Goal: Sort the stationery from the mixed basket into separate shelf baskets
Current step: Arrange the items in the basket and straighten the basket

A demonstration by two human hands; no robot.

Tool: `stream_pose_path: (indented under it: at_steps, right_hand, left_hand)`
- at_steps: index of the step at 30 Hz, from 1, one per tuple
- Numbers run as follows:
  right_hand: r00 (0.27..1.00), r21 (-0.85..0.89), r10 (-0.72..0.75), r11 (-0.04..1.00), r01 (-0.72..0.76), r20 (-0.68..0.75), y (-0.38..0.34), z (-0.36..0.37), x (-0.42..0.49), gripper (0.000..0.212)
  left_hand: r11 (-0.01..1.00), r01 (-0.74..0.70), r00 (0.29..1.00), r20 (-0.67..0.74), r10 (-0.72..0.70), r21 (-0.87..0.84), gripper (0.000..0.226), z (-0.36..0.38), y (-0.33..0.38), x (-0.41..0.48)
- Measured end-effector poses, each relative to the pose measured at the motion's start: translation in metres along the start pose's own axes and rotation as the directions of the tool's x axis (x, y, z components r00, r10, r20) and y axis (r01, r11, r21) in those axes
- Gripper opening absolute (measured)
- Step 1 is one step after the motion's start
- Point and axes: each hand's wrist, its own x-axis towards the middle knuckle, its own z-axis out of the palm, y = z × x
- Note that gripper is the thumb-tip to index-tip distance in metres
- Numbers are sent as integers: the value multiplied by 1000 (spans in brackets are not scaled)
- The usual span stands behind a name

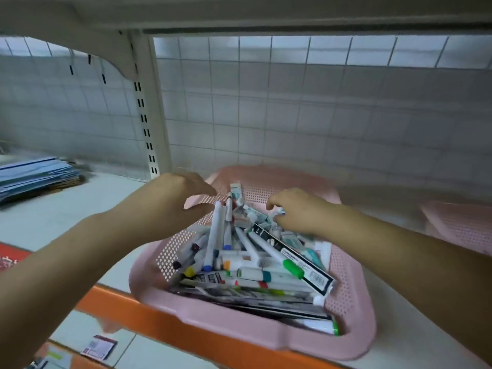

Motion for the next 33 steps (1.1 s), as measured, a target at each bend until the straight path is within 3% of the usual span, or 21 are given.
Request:
stream_pose_path:
  at_steps: [4,8,12,19,26,33]
  right_hand:
    - [986,56,164,984,-166,43,-5,14,27,35]
    - [944,199,329,926,-321,-9,-1,32,40,26]
    - [914,279,405,879,-385,-16,1,44,40,27]
    - [877,536,481,738,-410,8,9,46,35,45]
    - [884,564,459,708,-425,91,11,41,33,51]
    - [888,573,414,685,-450,201,10,33,28,49]
  left_hand:
    - [998,-24,996,88,30,-66,30,11,-18,19]
    - [984,-19,987,151,47,-180,28,29,-22,63]
    - [985,-45,985,159,72,-168,29,55,-14,109]
    - [984,-30,947,309,85,-177,32,97,-12,129]
    - [998,-23,871,490,45,-50,27,110,-18,129]
    - [980,63,924,383,14,-188,23,107,-16,125]
